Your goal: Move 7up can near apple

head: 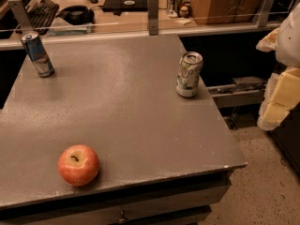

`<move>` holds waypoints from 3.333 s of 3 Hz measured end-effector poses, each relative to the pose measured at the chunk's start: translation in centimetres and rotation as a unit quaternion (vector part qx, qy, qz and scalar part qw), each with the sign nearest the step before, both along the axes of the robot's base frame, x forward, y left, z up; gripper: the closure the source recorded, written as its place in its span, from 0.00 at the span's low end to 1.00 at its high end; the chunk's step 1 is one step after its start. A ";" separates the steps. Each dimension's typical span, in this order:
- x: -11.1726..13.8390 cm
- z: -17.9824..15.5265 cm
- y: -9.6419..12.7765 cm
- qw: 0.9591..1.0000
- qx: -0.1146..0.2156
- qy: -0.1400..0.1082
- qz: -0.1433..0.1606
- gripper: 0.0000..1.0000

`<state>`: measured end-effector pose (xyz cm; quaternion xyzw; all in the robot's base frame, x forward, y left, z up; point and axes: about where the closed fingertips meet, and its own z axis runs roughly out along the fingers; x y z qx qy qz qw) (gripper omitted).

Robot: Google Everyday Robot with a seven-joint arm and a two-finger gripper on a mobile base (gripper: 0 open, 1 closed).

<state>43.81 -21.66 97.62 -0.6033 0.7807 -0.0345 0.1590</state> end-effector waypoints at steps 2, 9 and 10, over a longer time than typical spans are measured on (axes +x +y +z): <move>0.7 -0.1 -0.1 1.000 0.009 -0.010 0.000 0.00; 18.8 -9.3 9.4 0.906 0.412 -0.094 0.036 0.24; 18.9 -9.1 9.7 0.899 0.429 -0.080 0.031 0.47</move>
Offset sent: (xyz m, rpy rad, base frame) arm 0.0184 -0.0036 -0.0086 0.0435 -0.0275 -0.0007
